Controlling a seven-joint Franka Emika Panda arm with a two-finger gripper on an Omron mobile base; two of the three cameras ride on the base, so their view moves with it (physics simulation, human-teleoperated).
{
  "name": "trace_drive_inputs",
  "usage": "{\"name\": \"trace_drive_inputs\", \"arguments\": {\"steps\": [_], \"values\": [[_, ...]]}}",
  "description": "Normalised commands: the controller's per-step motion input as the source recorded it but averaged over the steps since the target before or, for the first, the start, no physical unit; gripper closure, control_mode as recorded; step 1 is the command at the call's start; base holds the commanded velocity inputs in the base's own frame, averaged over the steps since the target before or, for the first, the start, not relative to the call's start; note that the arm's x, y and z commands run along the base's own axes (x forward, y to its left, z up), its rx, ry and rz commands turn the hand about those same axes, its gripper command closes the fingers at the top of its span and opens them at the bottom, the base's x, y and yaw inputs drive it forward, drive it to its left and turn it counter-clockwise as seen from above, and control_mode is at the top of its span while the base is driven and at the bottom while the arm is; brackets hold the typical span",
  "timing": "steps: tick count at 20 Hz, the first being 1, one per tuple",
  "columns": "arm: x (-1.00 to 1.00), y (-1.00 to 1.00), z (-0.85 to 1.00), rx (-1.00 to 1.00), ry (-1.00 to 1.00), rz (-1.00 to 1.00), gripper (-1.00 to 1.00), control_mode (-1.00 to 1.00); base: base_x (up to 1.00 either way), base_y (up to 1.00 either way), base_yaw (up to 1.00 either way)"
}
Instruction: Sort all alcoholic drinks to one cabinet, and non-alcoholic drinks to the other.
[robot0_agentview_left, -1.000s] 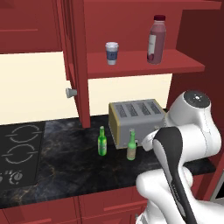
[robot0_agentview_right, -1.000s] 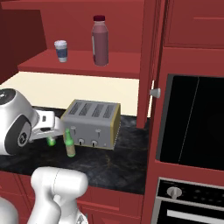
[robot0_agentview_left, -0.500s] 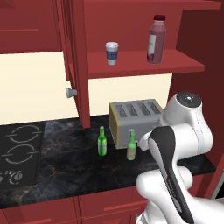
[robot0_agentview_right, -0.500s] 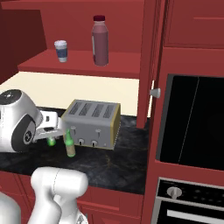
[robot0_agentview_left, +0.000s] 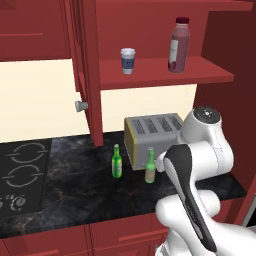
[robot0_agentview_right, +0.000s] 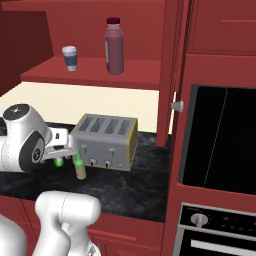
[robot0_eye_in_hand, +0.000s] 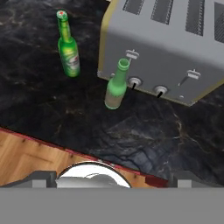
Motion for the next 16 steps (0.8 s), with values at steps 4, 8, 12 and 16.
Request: {"name": "trace_drive_inputs", "arguments": {"steps": [4,8,12,16], "values": [[0.11,0.05,-0.34,0.00,-0.07,0.00,-1.00,-1.00,0.00,0.00,0.00],[0.10,0.02,-0.33,0.00,-0.08,0.00,-1.00,-1.00,0.00,0.00,0.00],[0.10,0.00,-0.31,0.00,-0.08,0.00,-1.00,-1.00,0.00,0.00,0.00],[0.13,0.00,-0.32,0.00,-0.08,0.00,-1.00,-1.00,0.00,0.00,0.00]]}}
